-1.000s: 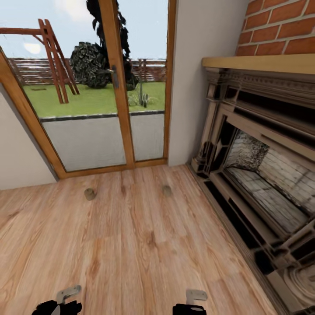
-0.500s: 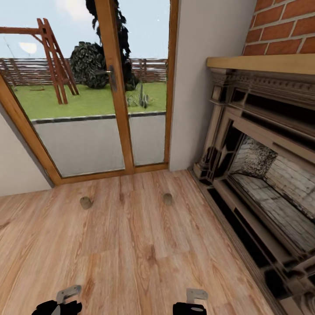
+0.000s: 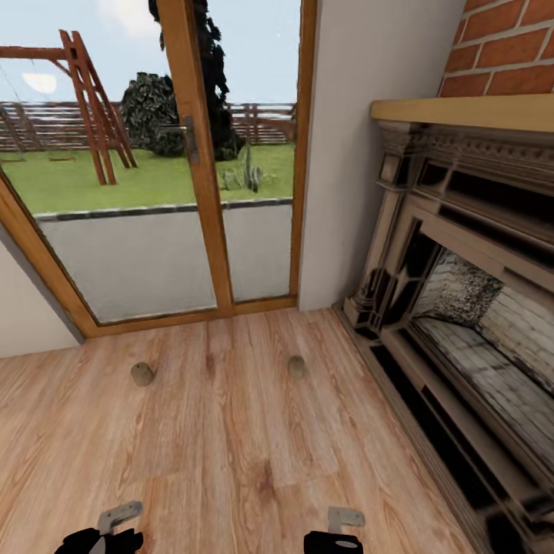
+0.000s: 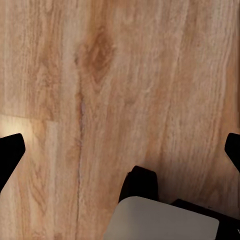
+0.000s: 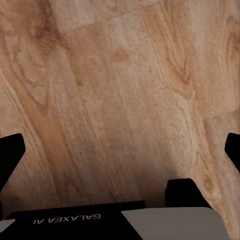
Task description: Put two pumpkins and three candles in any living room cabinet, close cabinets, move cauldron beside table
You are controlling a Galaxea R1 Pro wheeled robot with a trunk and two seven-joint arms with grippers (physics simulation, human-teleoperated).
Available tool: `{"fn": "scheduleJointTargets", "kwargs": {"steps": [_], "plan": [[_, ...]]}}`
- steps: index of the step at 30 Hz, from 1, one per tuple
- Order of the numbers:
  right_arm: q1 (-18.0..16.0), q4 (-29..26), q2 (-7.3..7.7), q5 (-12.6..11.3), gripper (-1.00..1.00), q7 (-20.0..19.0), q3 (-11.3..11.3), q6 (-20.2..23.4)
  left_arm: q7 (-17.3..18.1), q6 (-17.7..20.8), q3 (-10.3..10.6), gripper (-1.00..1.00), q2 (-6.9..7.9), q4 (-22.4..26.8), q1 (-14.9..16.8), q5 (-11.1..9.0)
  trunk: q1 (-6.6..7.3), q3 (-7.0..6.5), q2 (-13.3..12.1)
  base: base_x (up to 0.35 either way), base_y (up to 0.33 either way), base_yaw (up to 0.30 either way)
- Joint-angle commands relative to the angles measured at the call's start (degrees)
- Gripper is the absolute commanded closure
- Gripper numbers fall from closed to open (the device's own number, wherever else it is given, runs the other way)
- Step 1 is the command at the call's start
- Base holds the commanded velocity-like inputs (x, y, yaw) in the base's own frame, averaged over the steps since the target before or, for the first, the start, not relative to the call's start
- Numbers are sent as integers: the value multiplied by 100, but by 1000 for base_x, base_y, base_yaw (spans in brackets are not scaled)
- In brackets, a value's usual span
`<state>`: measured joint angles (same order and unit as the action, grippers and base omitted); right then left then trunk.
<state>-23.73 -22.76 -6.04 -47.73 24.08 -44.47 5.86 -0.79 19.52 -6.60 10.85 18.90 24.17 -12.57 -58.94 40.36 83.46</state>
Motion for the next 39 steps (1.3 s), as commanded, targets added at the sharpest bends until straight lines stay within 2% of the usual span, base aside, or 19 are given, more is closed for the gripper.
{"fn": "scheduleJointTargets", "kwargs": {"steps": [1,11,16,39], "plan": [[0,0,0,0,-100,0,0,1,0,0,0,-100,-1,0,0,0,0,0,0,333,0,20],[0,-1,-2,0,-100,0,0,3,0,-6,1,-100,-12,-1,0,0,0,16,0,333,0,205],[0,-4,-2,0,-100,2,0,3,0,-235,4,-100,-26,-15,0,-7,0,25,0,334,0,229],[0,0,7,0,-100,0,9,-8,27,-290,8,-100,-26,-18,0,-9,0,27,0,334,0,8]]}}
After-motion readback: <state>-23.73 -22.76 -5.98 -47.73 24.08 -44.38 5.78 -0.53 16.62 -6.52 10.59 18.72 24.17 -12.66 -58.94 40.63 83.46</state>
